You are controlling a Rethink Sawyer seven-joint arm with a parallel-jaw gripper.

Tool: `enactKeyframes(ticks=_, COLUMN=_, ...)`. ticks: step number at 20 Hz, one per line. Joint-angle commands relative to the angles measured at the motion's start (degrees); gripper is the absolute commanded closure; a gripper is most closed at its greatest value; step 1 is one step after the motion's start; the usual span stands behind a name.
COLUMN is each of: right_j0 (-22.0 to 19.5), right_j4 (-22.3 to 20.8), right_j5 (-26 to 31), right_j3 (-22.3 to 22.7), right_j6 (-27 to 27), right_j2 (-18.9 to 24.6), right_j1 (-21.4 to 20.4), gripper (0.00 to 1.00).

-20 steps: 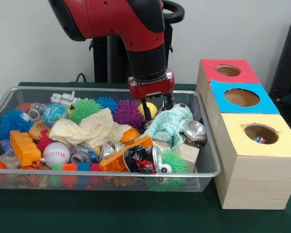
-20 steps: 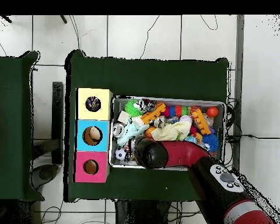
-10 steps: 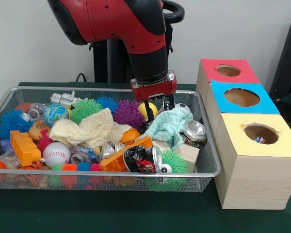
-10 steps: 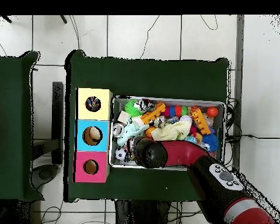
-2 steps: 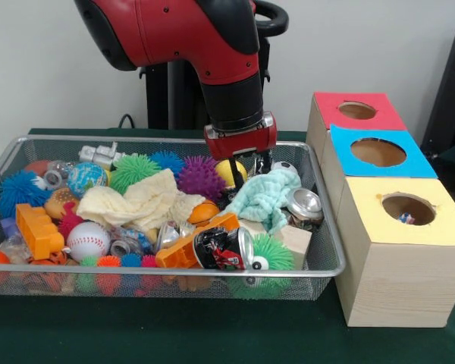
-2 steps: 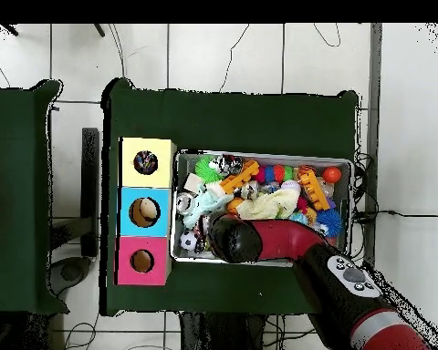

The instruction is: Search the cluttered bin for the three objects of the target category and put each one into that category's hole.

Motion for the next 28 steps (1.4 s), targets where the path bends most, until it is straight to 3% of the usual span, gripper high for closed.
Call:
enactKeyframes(ticks=1, right_j0=-0.6, right_j4=-2.5, right_j5=-3.1, right_j3=0.2, right_j6=1.7, right_j2=4.4, right_j1=1.5, gripper=1.00)
enactKeyframes(ticks=12, right_j0=-0.7, right_j4=-2.8, right_j5=-3.7, right_j3=0.3, right_j6=1.8, right_j2=4.6, right_j1=1.7, gripper=1.00)
enactKeyframes(ticks=16, right_j0=-2.4, right_j4=-1.4, right_j5=0.3, right_j3=1.1, right_j6=0.6, right_j2=5.4, right_j1=-0.9, gripper=1.00)
enactKeyframes(ticks=21, right_j0=-8.8, right_j4=3.1, right_j5=9.8, right_j3=4.2, right_j6=-3.7, right_j2=11.5, right_j1=-8.1, gripper=1.00)
enactKeyframes(ticks=28, right_j0=-10.4, right_j4=4.6, right_j5=14.0, right_j3=4.4, right_j6=-3.1, right_j2=14.3, right_j1=-10.6, gripper=1.00)
